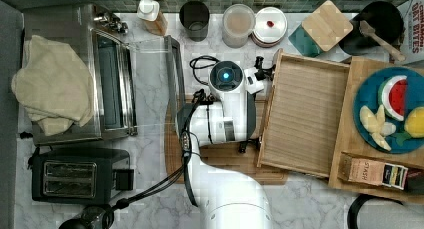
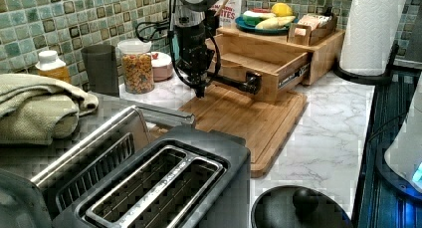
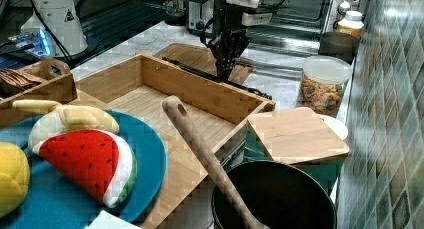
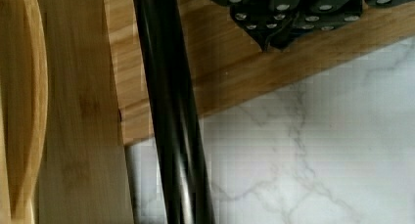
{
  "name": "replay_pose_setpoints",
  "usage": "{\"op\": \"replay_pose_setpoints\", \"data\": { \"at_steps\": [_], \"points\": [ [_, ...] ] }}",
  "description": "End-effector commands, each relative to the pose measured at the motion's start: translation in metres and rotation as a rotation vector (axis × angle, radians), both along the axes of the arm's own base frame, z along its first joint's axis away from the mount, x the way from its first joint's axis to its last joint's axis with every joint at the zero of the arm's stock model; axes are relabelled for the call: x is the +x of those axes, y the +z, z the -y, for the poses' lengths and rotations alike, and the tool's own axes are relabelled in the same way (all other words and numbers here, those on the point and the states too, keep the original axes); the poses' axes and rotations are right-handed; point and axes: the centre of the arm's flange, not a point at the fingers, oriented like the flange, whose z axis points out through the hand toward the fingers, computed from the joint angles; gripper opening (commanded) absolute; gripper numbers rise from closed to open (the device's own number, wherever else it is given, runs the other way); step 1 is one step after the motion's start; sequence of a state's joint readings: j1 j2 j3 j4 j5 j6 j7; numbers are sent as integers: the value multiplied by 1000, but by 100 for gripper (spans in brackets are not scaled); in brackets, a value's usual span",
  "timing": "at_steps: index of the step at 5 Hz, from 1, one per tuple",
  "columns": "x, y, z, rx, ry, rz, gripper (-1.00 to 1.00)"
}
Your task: Close the drawer.
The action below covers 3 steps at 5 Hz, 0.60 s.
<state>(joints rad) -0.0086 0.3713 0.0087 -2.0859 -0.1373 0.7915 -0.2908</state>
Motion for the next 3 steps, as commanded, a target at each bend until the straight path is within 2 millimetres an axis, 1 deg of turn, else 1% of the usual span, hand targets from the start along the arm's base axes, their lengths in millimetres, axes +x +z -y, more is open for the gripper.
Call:
{"op": "replay_pose_setpoints", "data": {
  "at_steps": [1, 2, 3],
  "points": [
    [12, 75, 42, -49, 15, 94, -100],
    [8, 71, 66, -38, 58, 108, -100],
    [0, 66, 82, -53, 94, 128, -100]
  ]
}}
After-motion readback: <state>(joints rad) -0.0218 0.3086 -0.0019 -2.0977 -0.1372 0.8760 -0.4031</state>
